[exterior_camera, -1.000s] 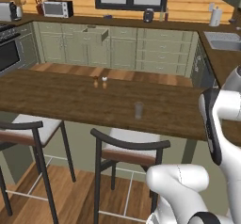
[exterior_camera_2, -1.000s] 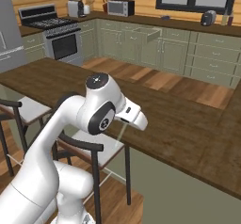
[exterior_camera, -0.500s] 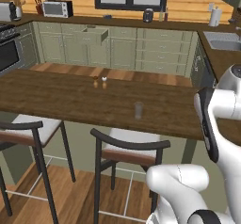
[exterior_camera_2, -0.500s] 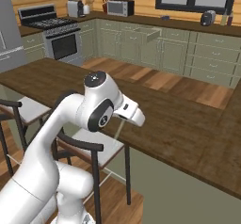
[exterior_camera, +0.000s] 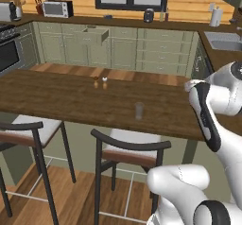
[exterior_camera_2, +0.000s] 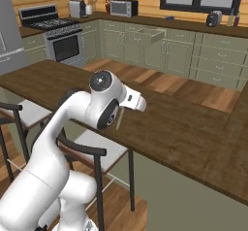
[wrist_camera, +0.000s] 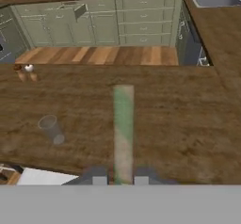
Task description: Take a straw from the drawer in front and place it inside the glass cup on the dining counter.
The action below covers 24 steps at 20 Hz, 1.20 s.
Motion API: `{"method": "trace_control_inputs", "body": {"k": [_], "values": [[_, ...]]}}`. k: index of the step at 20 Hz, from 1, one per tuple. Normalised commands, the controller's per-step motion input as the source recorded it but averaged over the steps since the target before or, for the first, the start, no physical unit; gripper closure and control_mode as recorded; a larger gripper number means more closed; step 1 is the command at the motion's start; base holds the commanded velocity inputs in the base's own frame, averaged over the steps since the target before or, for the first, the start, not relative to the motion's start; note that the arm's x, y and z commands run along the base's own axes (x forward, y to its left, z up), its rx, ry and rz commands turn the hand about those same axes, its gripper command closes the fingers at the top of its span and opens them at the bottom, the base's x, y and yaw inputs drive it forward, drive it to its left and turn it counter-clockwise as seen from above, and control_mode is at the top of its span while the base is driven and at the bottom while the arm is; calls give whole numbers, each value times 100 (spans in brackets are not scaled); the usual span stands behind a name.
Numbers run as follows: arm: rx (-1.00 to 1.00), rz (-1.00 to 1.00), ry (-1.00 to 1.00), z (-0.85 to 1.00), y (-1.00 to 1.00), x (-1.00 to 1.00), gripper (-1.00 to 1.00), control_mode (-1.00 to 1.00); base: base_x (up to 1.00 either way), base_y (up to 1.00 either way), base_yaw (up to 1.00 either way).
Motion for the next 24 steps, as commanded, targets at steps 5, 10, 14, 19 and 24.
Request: {"method": "trace_control_inputs", "body": {"k": [5, 10, 14, 19, 24], "values": [[0, 29, -16, 2, 9, 41, 100, -100, 0, 0, 0], [0, 33, -1, 0, 27, 60, 100, -100, 0, 0, 0], [0, 32, 0, 0, 33, 66, 100, -100, 0, 0, 0], [0, 14, 2, -3, 11, 20, 100, -100, 0, 0, 0], [0, 7, 0, -6, 12, 27, 100, -100, 0, 0, 0]]}}
